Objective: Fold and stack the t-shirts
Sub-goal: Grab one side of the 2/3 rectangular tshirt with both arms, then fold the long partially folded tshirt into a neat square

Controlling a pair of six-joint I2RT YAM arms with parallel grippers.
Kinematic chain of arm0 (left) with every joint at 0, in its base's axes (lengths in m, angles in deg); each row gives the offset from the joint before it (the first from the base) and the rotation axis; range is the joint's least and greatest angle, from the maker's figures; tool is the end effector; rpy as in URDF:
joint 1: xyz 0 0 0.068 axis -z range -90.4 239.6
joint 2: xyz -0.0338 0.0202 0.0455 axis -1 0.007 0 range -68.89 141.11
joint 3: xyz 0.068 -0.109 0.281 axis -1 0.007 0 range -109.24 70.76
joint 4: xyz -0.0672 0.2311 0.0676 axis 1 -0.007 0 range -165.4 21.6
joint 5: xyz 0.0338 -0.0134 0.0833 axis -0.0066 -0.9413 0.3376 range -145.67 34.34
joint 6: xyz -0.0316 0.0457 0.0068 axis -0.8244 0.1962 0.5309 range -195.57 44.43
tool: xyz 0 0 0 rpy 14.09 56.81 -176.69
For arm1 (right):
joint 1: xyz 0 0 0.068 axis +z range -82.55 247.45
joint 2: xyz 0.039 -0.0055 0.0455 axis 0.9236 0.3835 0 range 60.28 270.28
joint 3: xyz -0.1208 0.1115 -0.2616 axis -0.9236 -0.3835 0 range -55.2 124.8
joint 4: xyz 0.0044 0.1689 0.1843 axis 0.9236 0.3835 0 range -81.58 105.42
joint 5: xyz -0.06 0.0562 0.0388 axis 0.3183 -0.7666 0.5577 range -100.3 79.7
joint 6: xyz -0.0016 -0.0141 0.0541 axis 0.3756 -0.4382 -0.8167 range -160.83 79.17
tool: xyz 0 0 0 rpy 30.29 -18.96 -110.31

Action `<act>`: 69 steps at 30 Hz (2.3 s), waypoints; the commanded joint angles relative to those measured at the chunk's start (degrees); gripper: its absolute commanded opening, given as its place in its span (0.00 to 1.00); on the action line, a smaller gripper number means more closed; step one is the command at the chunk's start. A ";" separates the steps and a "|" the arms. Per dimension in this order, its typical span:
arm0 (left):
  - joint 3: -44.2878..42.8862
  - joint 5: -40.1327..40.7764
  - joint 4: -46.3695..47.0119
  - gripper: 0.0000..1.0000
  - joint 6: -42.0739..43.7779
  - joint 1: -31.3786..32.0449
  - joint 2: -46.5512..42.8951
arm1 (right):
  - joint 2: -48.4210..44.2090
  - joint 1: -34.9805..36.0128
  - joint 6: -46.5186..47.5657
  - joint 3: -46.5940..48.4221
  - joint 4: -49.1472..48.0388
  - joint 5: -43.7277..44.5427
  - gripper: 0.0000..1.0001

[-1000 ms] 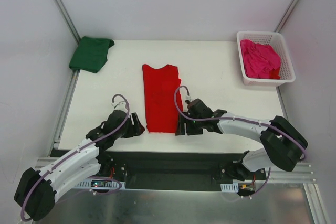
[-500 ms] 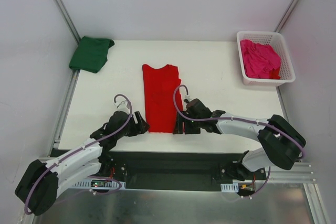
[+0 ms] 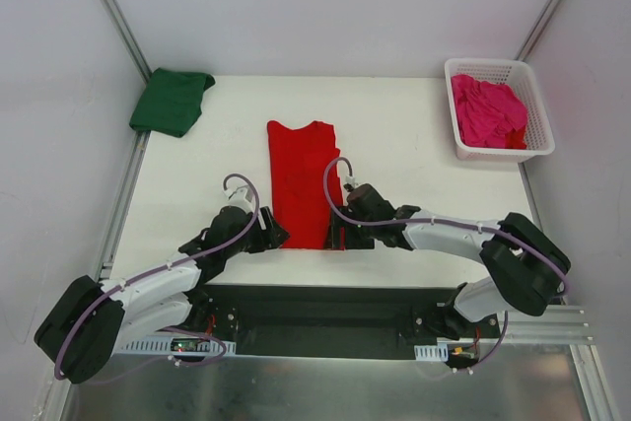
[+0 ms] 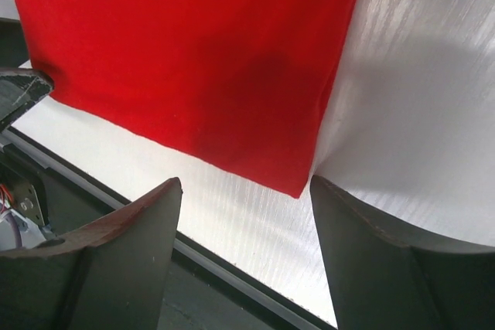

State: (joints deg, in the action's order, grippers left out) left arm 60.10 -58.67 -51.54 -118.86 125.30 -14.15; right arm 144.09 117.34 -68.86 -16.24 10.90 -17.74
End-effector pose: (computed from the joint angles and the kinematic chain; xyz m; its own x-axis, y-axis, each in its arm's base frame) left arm 0.1248 -0.0920 0.1892 -0.6959 -0.3431 -0.6309 0.1970 0.7535 -0.6272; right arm 0.1707 0.2105 0.2088 -0.8011 -0.2277 -0.5535 -0.4967 0.7690 0.4025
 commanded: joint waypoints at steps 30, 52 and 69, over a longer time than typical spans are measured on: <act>-2.18 -1.04 7.04 0.38 -2.24 3.06 9.15 | 6.19 0.21 0.87 1.38 2.18 1.12 0.30; -9.46 1.06 -6.92 0.00 1.27 3.32 -1.65 | -0.31 0.21 6.93 11.03 13.68 4.72 0.01; -18.61 2.57 -12.38 0.00 4.53 3.41 -1.56 | -1.63 -5.50 13.18 23.79 22.12 5.77 0.01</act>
State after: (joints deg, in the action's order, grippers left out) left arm 43.99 -56.99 -62.90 -116.08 128.25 -15.00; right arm 145.95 112.71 -58.50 4.43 29.52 -13.94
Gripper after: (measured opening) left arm 0.029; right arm 0.041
